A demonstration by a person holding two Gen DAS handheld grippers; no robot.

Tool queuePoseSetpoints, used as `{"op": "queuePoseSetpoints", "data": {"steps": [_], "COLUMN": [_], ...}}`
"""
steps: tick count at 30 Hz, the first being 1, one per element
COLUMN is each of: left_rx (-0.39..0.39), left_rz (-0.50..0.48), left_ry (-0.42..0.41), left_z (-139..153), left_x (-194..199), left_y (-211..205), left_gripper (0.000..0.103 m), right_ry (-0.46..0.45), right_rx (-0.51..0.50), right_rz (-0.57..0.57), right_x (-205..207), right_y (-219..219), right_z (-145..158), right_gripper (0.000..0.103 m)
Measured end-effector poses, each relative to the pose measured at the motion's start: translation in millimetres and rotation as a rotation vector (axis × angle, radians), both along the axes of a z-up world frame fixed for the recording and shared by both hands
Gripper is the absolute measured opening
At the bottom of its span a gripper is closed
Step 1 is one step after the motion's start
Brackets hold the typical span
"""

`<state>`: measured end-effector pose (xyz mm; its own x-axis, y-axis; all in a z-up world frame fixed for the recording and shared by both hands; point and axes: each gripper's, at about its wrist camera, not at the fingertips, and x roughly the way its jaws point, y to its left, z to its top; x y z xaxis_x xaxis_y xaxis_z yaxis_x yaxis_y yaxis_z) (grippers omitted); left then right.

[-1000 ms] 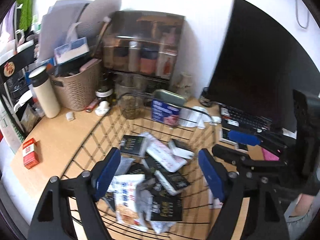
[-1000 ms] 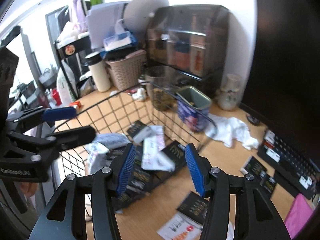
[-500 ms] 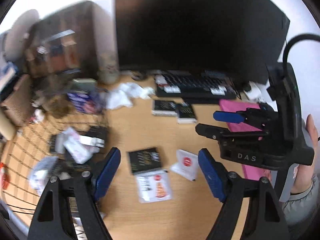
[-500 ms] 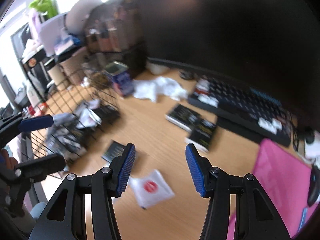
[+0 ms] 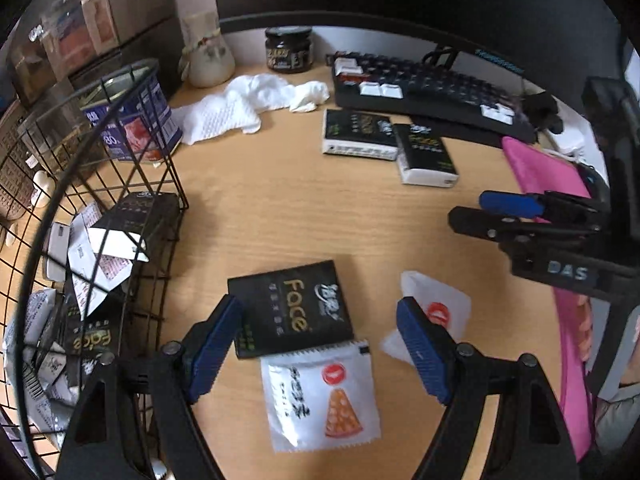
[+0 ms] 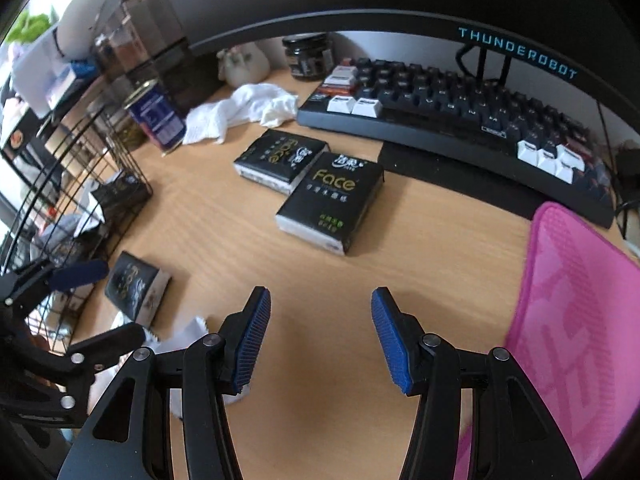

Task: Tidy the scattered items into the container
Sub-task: 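Move both open tools back over the desk, then grasp a Face pack with the left tool while the right tool grasps another Face pack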

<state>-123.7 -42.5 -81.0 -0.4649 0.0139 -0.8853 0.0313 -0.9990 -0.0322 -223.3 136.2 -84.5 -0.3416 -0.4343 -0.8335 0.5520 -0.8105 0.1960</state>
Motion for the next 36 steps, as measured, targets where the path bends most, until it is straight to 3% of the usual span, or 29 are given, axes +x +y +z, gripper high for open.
{"op": "queuePoseSetpoints", "data": {"steps": [3,12,14,16,25,28,36], "left_rx": [-0.040,-0.062,0.006,0.053,0.055,0.007,0.013], "left_rz": [0.008,0.011,-0.001,-0.014,-0.043,-0.038,-0.032], "left_ry": [0.005,-0.003,-0.041,-0.022,-0.033,-0.029,-0.027], "left_z": [-3.2,-7.1,-16.3,-16.8,-15.9,-13.8,-13.4], "left_x": [-1.5,-1.6,-5.3,-5.4,-10.7,-11.2,-28.6], "left_y": [1.0,5.4,5.3,8.0,24.4,21.6,17.5], "left_gripper": [0.082,0.082,0.082,0.086,0.085,0.069,0.069], "right_ry": [-0.004,0.007,0.002,-0.005,-0.003,-0.009,0.034], "right_rx": [-0.008,-0.015,-0.020,-0.026,-0.038,-0.055,-0.033], "right_rz": [0.005,0.008,0.009,0.010,-0.007,-0.026,-0.077], "right_x": [0.6,2.8,3.2,4.3,5.2,0.1,-20.2], "right_y": [-1.5,-3.4,-2.7,-2.1,4.8,5.1,-20.8], "right_z": [-0.9,-1.3,-1.1,-0.8,0.2,-0.5,7.7], "right_gripper": [0.053,0.056,0.056,0.056,0.056,0.056,0.060]}}
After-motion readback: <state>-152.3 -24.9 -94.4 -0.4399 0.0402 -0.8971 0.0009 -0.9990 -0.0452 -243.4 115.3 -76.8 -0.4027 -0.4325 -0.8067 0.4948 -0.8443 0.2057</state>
